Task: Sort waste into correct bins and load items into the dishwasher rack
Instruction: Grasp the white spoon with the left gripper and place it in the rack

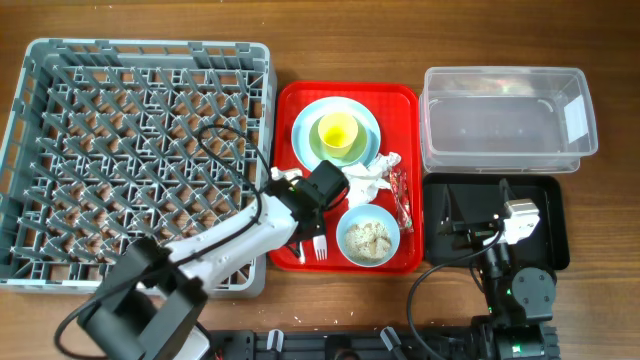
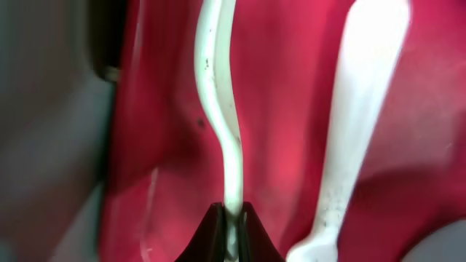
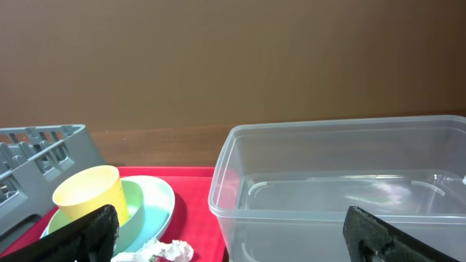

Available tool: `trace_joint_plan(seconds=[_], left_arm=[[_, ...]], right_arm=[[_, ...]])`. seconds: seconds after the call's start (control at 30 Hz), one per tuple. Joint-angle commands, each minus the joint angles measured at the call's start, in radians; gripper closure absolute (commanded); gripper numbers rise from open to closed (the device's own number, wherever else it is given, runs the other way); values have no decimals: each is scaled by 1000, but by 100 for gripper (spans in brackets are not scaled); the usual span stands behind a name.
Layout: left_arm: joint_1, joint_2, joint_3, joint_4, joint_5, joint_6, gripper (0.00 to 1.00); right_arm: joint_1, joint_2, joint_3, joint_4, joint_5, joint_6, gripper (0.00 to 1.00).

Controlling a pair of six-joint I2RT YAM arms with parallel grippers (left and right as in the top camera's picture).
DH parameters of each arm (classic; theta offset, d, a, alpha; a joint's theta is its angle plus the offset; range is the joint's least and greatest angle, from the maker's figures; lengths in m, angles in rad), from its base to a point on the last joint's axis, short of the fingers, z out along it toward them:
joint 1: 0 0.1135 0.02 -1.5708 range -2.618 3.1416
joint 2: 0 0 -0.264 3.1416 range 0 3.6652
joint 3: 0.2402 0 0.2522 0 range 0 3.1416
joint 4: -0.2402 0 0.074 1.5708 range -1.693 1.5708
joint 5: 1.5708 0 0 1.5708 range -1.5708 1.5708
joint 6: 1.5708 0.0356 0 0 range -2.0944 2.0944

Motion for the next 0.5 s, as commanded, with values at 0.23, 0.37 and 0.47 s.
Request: trace_joint_plan(seconds=[0.23,0.37,0.47], left_arm=[[107,-505,124,-101,-304,422,96],[214,-484,123,-150,-288,542,96],[244,-394,123,-165,-288,542,96]], right_arm=[[-3,-4,-1,3,13,13,0],[-3,-4,-1,3,13,13,0],[-3,-4,-1,3,13,14,0]])
